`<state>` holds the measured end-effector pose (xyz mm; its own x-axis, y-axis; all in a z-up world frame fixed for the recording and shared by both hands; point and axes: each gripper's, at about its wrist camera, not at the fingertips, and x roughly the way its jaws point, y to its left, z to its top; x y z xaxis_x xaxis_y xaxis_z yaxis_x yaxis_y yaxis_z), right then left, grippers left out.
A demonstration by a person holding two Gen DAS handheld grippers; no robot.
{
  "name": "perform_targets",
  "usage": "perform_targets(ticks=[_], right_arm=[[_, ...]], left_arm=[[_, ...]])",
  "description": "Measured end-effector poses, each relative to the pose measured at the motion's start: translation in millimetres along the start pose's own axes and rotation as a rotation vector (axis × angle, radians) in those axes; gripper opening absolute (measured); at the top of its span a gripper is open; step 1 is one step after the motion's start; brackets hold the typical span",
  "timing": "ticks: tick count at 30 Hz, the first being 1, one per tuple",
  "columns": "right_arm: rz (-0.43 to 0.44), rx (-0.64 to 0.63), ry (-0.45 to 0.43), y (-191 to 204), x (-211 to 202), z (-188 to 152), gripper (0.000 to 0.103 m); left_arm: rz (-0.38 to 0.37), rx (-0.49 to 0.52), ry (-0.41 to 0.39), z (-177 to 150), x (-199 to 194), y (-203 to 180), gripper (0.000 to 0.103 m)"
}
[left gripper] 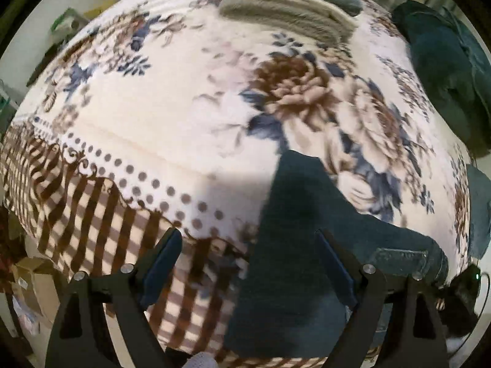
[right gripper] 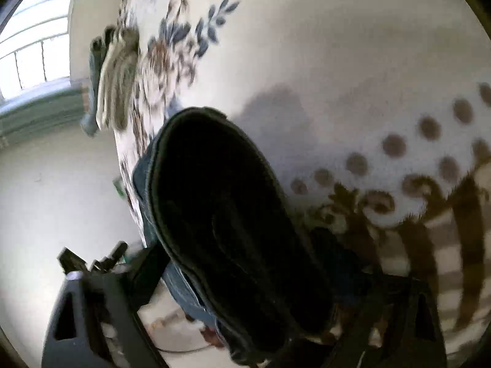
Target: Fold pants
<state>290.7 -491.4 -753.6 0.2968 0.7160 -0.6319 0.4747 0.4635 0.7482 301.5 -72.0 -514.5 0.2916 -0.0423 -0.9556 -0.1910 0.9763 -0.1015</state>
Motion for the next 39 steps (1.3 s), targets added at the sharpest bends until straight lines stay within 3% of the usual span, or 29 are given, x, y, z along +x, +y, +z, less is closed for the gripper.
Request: perform_targets(ticks=[1, 2, 5, 8, 11, 13, 17, 20, 23, 26, 30, 31, 32, 34, 36, 39], right_arm=[[0.002, 0.013, -0.019, 0.8, -1.2, -2.5, 0.027], [-0.021, 0.016, -0.048, 6.1, -7.0, -7.0, 0.017], [-0.059, -0.039, -0.112, 29.9, -30.8, -21.9, 0.012], [-0.126, -0.058, -0.147, 33.7, -46.1, -26.2, 0.012], [-0.151, 0.008, -0.13, 10.9, -48.0, -16.5, 0.012], [-0.185, -0.004, -0.116, 0.9, -47.4, -7.8, 0.013], [-0.269, -0.009, -0.063, -11.5, -42.2, 5.8, 0.04], [-0.238, -0.009, -0.032, -7.7, -51.4, 1.8, 0.056], [-0.175, 0.004, -0.023, -8.9, -68.6, -17.8, 0.064], [-0.168, 0.134, 0.027, -31.1, -63.3, -38.3, 0.064], [0.055, 0.292, -0.023, -58.6, -44.7, -59.8, 0.059], [0.056, 0.302, -0.064, -60.7, -42.6, -62.9, 0.043], [0.054, 0.327, -0.107, -63.3, -40.3, -66.0, 0.035], [0.019, 0.338, -0.167, -60.8, -43.7, -68.1, 0.027], [-0.075, 0.278, -0.225, -48.4, -55.1, -69.4, 0.024], [-0.144, 0.255, -0.218, -43.4, -50.4, -63.4, 0.024]], left_arm=[[-0.02, -0.007, 0.014, 2.8, 5.8, 0.9, 0.087], [-0.028, -0.01, 0.024, 5.5, 8.9, -0.7, 0.087], [-0.074, -0.016, 0.051, 16.4, 22.3, -9.5, 0.087], [-0.117, 0.003, 0.084, 27.1, 44.8, -29.9, 0.087], [-0.117, 0.03, 0.167, 35.5, 84.2, -47.8, 0.088], [-0.113, 0.019, 0.22, 38.5, 109.4, -47.0, 0.095], [-0.157, 0.011, 0.21, 43.1, 101.2, -38.0, 0.096], [-0.148, 0.021, 0.173, 37.3, 75.9, -28.5, 0.096], [-0.17, 0.008, 0.158, 18.1, 53.1, -14.7, 0.096], [-0.185, 0.01, 0.169, -8.1, 41.5, -7.9, 0.096], [-0.193, 0.018, 0.209, -35.1, 49.6, -10.3, 0.096], [-0.193, 0.014, 0.226, -40.8, 54.5, -10.3, 0.096], [-0.192, 0.009, 0.235, -44.7, 58.9, -11.9, 0.096], [-0.209, -0.012, 0.245, -52.0, 63.6, -8.5, 0.096], [-0.228, -0.011, 0.249, -57.2, 63.4, -5.3, 0.097], [-0.227, 0.008, 0.243, -58.8, 61.0, -4.4, 0.097]])
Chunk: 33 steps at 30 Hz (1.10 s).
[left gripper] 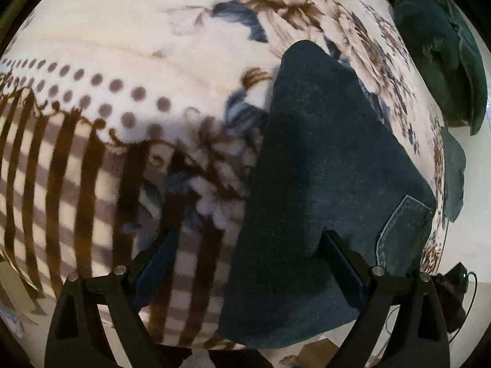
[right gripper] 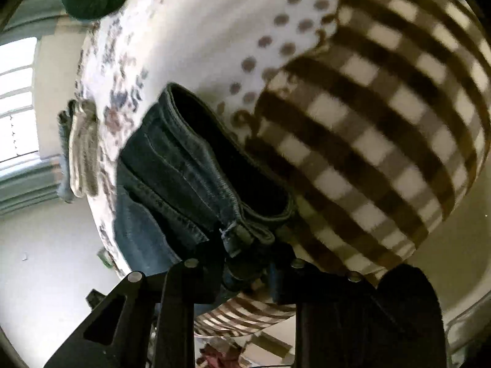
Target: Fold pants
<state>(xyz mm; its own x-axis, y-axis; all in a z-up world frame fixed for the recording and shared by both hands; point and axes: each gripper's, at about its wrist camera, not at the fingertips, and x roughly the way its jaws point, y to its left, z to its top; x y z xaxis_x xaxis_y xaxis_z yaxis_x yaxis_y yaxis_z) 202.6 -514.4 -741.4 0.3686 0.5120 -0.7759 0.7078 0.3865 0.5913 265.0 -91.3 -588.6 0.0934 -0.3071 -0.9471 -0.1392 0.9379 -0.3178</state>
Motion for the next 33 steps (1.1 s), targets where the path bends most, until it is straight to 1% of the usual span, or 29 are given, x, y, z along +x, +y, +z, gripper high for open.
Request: perform_targets(ticks=[1, 2, 3, 5, 6, 8, 10, 12, 14, 15, 16, 17, 19, 24, 25, 27, 31, 32, 33], right_arm=[[0.001, 0.005, 0.008, 0.6, 2.6, 0.8, 0.026], [0.001, 0.001, 0.014, 2.9, 1.2, 1.0, 0.033], [0.023, -0.004, 0.027, 5.5, -1.5, -0.1, 0.036], [0.052, -0.013, 0.039, 10.4, -8.3, -5.4, 0.055], [0.098, -0.019, 0.04, 11.8, -15.3, -13.0, 0.057], [0.158, -0.027, 0.059, 15.2, -18.8, -26.9, 0.066], [0.2, -0.032, 0.107, 18.6, -8.3, -39.1, 0.067], [0.24, -0.026, 0.16, 22.1, 13.5, -49.1, 0.067], [0.263, 0.019, 0.192, 20.4, 41.4, -52.0, 0.067], [0.274, 0.04, 0.192, 18.8, 51.8, -50.4, 0.067], [0.286, 0.056, 0.19, 17.6, 61.9, -49.6, 0.067], [0.302, 0.067, 0.176, 17.7, 70.9, -47.1, 0.07], [0.329, 0.067, 0.151, 20.6, 77.7, -45.5, 0.074], [0.405, 0.069, 0.091, 35.4, 73.2, -44.2, 0.074], [0.402, 0.058, 0.086, 39.7, 73.4, -43.4, 0.076], [0.397, 0.038, 0.085, 44.1, 78.6, -40.8, 0.076], [0.42, 0.049, 0.073, 47.2, 88.9, -36.9, 0.076], [0.415, 0.04, 0.068, 50.5, 88.0, -37.2, 0.073], [0.407, 0.024, 0.06, 54.4, 85.9, -38.5, 0.067]], left_arm=[[-0.004, -0.003, 0.003, 1.2, -1.0, 0.5, 0.097], [-0.012, -0.007, 0.002, 3.4, -3.1, 0.5, 0.097], [-0.021, -0.008, -0.005, 5.5, -5.8, 0.1, 0.096], [-0.057, -0.003, -0.02, 5.2, -13.6, 0.9, 0.096], [-0.072, -0.001, -0.023, 5.1, -16.4, -0.6, 0.096], [-0.125, 0.0, -0.023, 3.6, -17.2, -4.9, 0.096], [-0.163, -0.011, -0.005, 0.0, -11.8, -5.6, 0.096], [-0.189, -0.022, 0.007, -3.1, -3.6, -3.7, 0.096], [-0.201, -0.032, 0.011, -4.0, 4.9, -1.4, 0.096], [-0.205, -0.04, 0.014, -3.8, 9.2, 0.6, 0.096], [-0.205, -0.043, 0.015, -2.5, 13.7, -1.1, 0.096], [-0.21, -0.043, 0.016, -1.6, 16.5, -0.3, 0.096], [-0.219, -0.043, 0.017, 1.0, 21.0, 1.1, 0.096], [-0.237, -0.03, 0.015, 3.6, 22.4, 2.2, 0.096], [-0.242, -0.034, 0.014, 4.2, 22.9, 2.6, 0.096], [-0.254, -0.046, 0.01, 4.3, 23.7, 6.0, 0.096], [-0.264, -0.076, -0.019, 3.7, 22.9, 9.4, 0.095], [-0.265, -0.065, -0.036, 3.6, 21.3, 7.2, 0.094], [-0.262, -0.051, -0.051, 2.6, 18.7, 6.1, 0.075]])
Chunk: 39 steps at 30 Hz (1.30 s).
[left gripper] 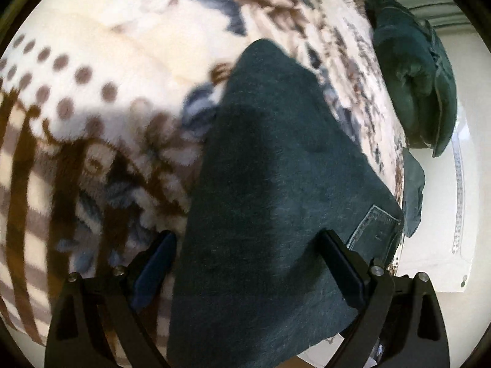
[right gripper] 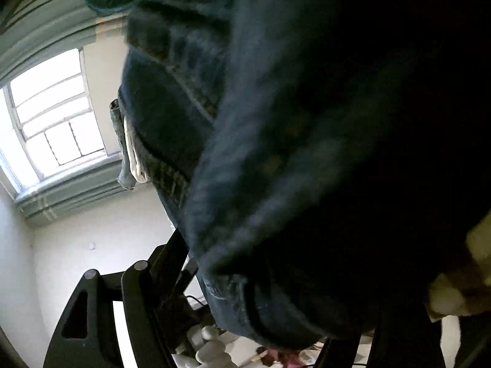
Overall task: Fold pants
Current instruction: 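Carry the folded jeans with both grippers onto the stack of folded clothes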
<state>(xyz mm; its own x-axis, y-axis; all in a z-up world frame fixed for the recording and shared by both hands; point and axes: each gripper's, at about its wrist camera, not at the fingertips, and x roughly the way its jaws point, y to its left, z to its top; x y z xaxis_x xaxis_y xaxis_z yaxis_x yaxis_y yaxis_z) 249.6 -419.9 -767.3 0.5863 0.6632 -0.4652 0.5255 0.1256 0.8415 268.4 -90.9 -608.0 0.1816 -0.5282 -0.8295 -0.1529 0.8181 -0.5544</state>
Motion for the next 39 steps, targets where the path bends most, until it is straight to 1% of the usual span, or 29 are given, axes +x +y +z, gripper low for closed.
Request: perform_targets(ticks=[1, 2, 3, 4, 6, 8, 11, 14, 16, 18, 20, 21, 24, 25, 26, 28, 29, 30, 32, 33, 35, 36, 37, 38, 39], right_arm=[[-0.012, -0.016, -0.009, 3.5, -1.3, -1.9, 0.055], [-0.018, -0.025, -0.013, 6.2, -2.4, -3.5, 0.05], [-0.018, -0.03, -0.019, 9.6, -3.9, -4.8, 0.049], [-0.024, -0.035, -0.024, 13.9, -4.6, -5.9, 0.047], [-0.048, -0.056, -0.029, 28.1, -4.2, -9.2, 0.046], [-0.058, -0.062, -0.027, 39.3, -4.7, -10.9, 0.044], [-0.066, -0.082, -0.01, 64.0, -7.9, -12.2, 0.043], [-0.065, -0.107, 0.014, 98.7, -13.3, -13.0, 0.042], [-0.064, -0.124, 0.025, 121.9, -16.2, -12.0, 0.042], [-0.051, -0.15, 0.036, 155.3, -11.6, -10.8, 0.042], [-0.036, -0.176, 0.032, 183.9, -12.8, -11.9, 0.042], [-0.029, -0.188, 0.026, 204.3, -9.1, -9.6, 0.042], [-0.006, -0.243, -0.002, 261.6, 0.0, 10.4, 0.042], [0.003, -0.264, -0.013, 281.9, 6.5, 16.3, 0.042], [0.018, -0.28, -0.021, 307.1, 21.9, 24.7, 0.042], [0.023, -0.309, -0.04, 347.0, 50.8, 39.6, 0.042], [0.029, -0.319, -0.048, 367.6, 69.3, 48.4, 0.042], [0.036, -0.328, -0.058, 389.8, 88.8, 58.7, 0.042], [0.055, -0.344, -0.076, 429.6, 132.4, 76.9, 0.042], [0.066, -0.348, -0.083, 451.1, 161.4, 91.5, 0.042], [0.084, -0.359, -0.089, 491.3, 222.9, 124.4, 0.042], [0.095, -0.372, -0.096, 513.5, 255.8, 141.9, 0.042], [0.103, -0.377, -0.096, 526.5, 278.3, 150.1, 0.042], [0.108, -0.385, -0.097, 540.5, 303.8, 162.5, 0.042], [0.108, -0.397, -0.098, 557.3, 334.2, 179.1, 0.042]], left_arm=[[0.007, 0.016, -0.009, 0.2, -1.3, -3.2, 0.06], [0.017, 0.026, -0.014, 0.6, -2.8, -5.4, 0.055], [0.008, 0.031, -0.018, 0.9, -5.4, -6.1, 0.041], [-0.006, 0.031, -0.022, 1.1, -9.4, -6.4, 0.033], [-0.026, 0.029, -0.033, 0.0, -19.7, -10.7, 0.027], [-0.038, 0.035, -0.042, -1.3, -33.8, -16.4, 0.025], [-0.039, 0.045, -0.044, -0.1, -51.9, -28.1, 0.024], [-0.042, 0.052, -0.049, 6.4, -79.1, -44.5, 0.024], [-0.041, 0.065, -0.064, 15.4, -102.7, -59.1, 0.023], [-0.043, 0.082, -0.092, 27.0, -123.6, -71.4, 0.023], [-0.055, 0.086, -0.122, 49.0, -145.5, -85.6, 0.023], [-0.066, 0.087, -0.133, 58.3, -152.8, -88.6, 0.023], [-0.108, 0.093, -0.178, 106.0, -177.3, -98.1, 0.023], [-0.12, 0.101, -0.195, 126.2, -183.7, -100.1, 0.023], [-0.13, 0.107, -0.208, 144.3, -189.4, -100.3, 0.023], [-0.16, 0.099, -0.23, 195.7, -197.7, -97.9, 0.023], [-0.173, 0.096, -0.243, 229.2, -201.2, -96.0, 0.023], [-0.182, 0.098, -0.253, 250.0, -202.1, -95.1, 0.023], [-0.196, 0.1, -0.275, 306.0, -204.5, -90.3, 0.023], [-0.202, 0.103, -0.286, 340.1, -204.6, -86.6, 0.023], [-0.203, 0.111, -0.304, 392.7, -203.9, -80.6, 0.023], [-0.204, 0.118, -0.316, 429.2, -201.3, -75.8, 0.023], [-0.205, 0.12, -0.323, 448.1, -198.6, -71.5, 0.023], [-0.204, 0.122, -0.33, 479.3, -193.1, -65.7, 0.023], [-0.198, 0.124, -0.333, 495.8, -188.6, -61.7, 0.023]])
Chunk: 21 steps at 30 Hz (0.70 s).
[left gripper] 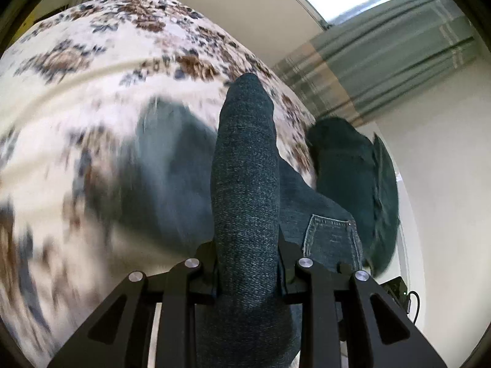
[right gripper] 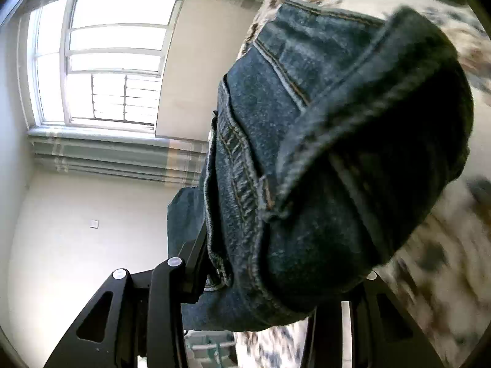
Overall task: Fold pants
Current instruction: 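Carry the folded jeans with both grippers onto the stack of folded clothes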
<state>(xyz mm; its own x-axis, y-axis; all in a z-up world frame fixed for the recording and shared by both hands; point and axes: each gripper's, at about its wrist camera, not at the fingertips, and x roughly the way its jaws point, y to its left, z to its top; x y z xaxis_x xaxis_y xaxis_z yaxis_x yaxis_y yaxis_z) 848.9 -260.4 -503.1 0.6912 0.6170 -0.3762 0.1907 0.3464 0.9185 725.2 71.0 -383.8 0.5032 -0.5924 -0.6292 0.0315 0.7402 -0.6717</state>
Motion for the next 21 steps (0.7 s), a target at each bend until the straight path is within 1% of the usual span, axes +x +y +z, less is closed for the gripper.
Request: perform_targets(ticks=[3, 4, 7, 9, 10, 11, 12, 14, 15, 16, 17, 18, 19, 20, 21], right_arm=[[-0.015, -0.018, 0.009, 7.6, 89.2, 37.0, 0.042], [-0.029, -0.021, 0.018, 6.0, 122.5, 52.3, 0.042], [-0.091, -0.015, 0.067, -8.6, 188.2, 64.0, 0.042], [-0.115, -0.033, 0.103, -15.6, 211.0, 68.8, 0.044], [-0.121, -0.028, 0.118, -18.4, 216.4, 72.5, 0.046], [-0.133, -0.022, 0.136, -18.3, 221.5, 75.4, 0.05], [-0.142, -0.015, 0.154, -17.5, 221.0, 76.3, 0.052], [-0.187, -0.012, 0.177, -14.0, 217.9, 78.6, 0.06], [-0.211, -0.015, 0.18, -9.9, 214.8, 81.2, 0.061], [-0.234, -0.018, 0.181, -5.2, 212.8, 84.4, 0.064], [-0.259, -0.027, 0.169, -0.5, 204.1, 85.0, 0.068], [-0.286, -0.039, 0.165, -4.5, 187.1, 76.1, 0.069], [-0.323, -0.058, 0.171, -0.3, 181.4, 75.7, 0.069], [-0.351, -0.081, 0.17, -0.6, 177.3, 68.6, 0.07], [-0.42, -0.139, 0.156, 14.2, 170.9, 69.6, 0.07]], left_arm=[[0.029, -0.008, 0.016, 41.1, 36.7, 34.6, 0.024], [0.047, -0.013, 0.028, 47.8, 48.2, 46.1, 0.024], [0.091, -0.043, 0.071, 52.0, 73.0, 81.0, 0.024], [0.099, -0.052, 0.077, 51.5, 76.7, 92.1, 0.025], [0.096, -0.06, 0.077, 50.1, 75.3, 95.1, 0.028], [0.099, -0.068, 0.085, 48.0, 74.1, 96.7, 0.028], [0.1, -0.075, 0.09, 47.4, 71.4, 94.1, 0.029], [0.124, -0.063, 0.096, 44.2, 65.5, 84.2, 0.03], [0.153, -0.047, 0.092, 42.4, 60.4, 76.2, 0.031], [0.187, -0.03, 0.086, 42.2, 55.9, 68.8, 0.034], [0.252, 0.004, 0.077, 40.9, 49.8, 57.7, 0.035], [0.284, 0.03, 0.068, 39.1, 45.5, 50.3, 0.035], [0.332, 0.075, 0.053, 35.3, 37.8, 37.9, 0.036], [0.362, 0.102, 0.046, 33.1, 32.7, 30.9, 0.045], [0.398, 0.138, 0.038, 27.4, 24.2, 19.3, 0.06]])
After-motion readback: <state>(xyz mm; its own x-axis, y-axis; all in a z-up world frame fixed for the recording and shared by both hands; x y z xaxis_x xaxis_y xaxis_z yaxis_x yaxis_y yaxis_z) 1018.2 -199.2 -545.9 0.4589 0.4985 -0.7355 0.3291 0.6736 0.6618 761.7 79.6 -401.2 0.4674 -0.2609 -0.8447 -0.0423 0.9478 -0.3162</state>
